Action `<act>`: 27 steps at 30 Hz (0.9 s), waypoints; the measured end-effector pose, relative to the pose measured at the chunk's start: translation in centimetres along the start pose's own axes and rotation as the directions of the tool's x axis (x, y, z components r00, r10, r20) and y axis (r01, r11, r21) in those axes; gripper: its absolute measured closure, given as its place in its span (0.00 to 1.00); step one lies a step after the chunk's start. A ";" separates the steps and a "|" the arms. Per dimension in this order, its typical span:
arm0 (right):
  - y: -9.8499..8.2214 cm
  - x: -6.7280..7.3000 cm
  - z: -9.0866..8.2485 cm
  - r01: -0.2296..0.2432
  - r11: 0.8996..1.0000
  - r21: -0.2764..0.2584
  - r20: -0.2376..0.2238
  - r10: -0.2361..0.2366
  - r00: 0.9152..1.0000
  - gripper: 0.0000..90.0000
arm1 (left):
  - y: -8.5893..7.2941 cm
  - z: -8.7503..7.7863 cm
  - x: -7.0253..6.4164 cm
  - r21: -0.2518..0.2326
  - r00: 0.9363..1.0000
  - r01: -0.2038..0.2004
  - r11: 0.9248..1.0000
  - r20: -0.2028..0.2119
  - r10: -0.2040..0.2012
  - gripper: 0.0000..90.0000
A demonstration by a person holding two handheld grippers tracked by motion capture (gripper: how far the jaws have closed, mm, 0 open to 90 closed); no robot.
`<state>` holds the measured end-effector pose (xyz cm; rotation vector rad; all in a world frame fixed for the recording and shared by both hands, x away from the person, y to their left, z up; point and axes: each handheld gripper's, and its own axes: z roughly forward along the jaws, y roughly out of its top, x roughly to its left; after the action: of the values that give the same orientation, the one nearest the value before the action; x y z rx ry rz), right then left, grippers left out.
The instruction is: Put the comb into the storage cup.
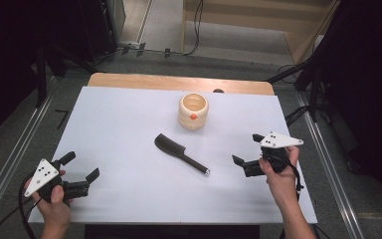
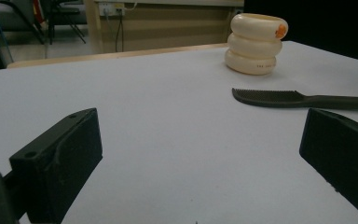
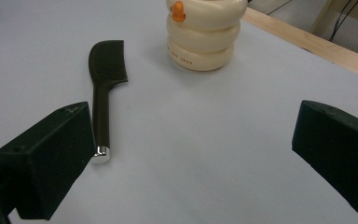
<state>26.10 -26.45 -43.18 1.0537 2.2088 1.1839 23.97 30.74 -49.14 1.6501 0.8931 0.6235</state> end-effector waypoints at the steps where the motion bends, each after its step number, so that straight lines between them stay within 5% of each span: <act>1: 0.5 0.2 0.4 0.007 1.000 0.003 0.018 -0.008 1.000 0.00 | 0.0 0.0 0.0 0.004 1.000 0.000 1.000 -0.003 0.000 0.00; 3: 1.0 0.2 1.0 0.012 1.000 0.021 -0.019 -0.012 1.000 0.00 | 0.0 0.1 0.0 0.007 1.000 0.000 1.000 0.000 0.000 0.00; 10: 2.3 0.8 2.9 0.050 0.996 0.077 -0.034 -0.047 0.998 0.00 | 0.0 0.1 0.0 0.010 1.000 -0.003 1.000 0.002 0.003 0.00; 22: 4.3 2.2 6.6 0.104 0.975 0.196 -0.087 -0.088 0.992 0.05 | 0.0 0.0 0.0 0.002 1.000 -0.003 1.000 0.006 0.003 0.00; 27: 5.0 3.0 8.1 0.131 0.959 0.252 -0.100 -0.109 0.989 0.05 | 0.0 0.0 0.0 0.002 1.000 -0.005 1.000 0.005 0.005 0.00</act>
<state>31.66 -18.14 -43.52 0.9638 2.5067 0.9228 23.97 30.75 -49.13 1.6553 0.8869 0.6218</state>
